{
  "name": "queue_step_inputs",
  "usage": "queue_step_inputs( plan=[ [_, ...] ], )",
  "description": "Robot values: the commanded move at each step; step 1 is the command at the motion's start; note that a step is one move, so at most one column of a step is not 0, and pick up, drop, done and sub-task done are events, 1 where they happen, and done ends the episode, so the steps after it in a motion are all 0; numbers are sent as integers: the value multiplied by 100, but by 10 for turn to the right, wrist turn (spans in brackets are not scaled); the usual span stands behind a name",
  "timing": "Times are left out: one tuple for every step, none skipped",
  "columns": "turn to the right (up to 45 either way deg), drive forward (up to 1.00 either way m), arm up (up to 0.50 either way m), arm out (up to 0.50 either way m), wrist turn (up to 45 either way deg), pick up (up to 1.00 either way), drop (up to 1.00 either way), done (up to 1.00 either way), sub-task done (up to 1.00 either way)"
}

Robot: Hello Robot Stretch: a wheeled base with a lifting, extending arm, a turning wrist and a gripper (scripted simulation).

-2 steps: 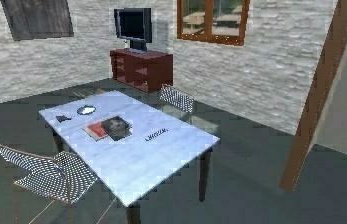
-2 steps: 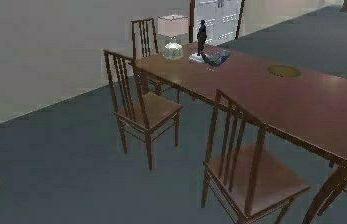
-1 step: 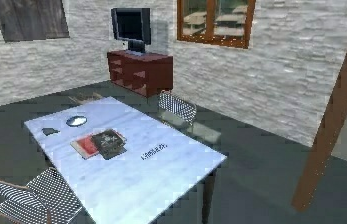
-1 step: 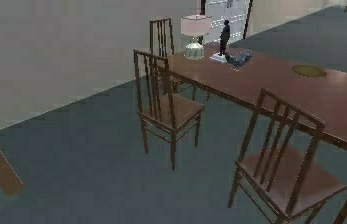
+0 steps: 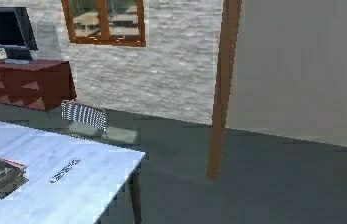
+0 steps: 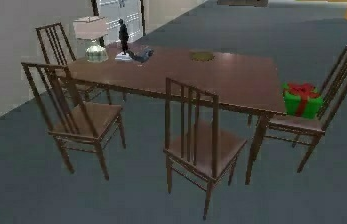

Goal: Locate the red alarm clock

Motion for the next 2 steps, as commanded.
queue_step_inputs(
  plan=[
    [0,100,0,0,0,0,0,0,0],
    [210,0,0,0,0,0,0,0,0]
  ],
)
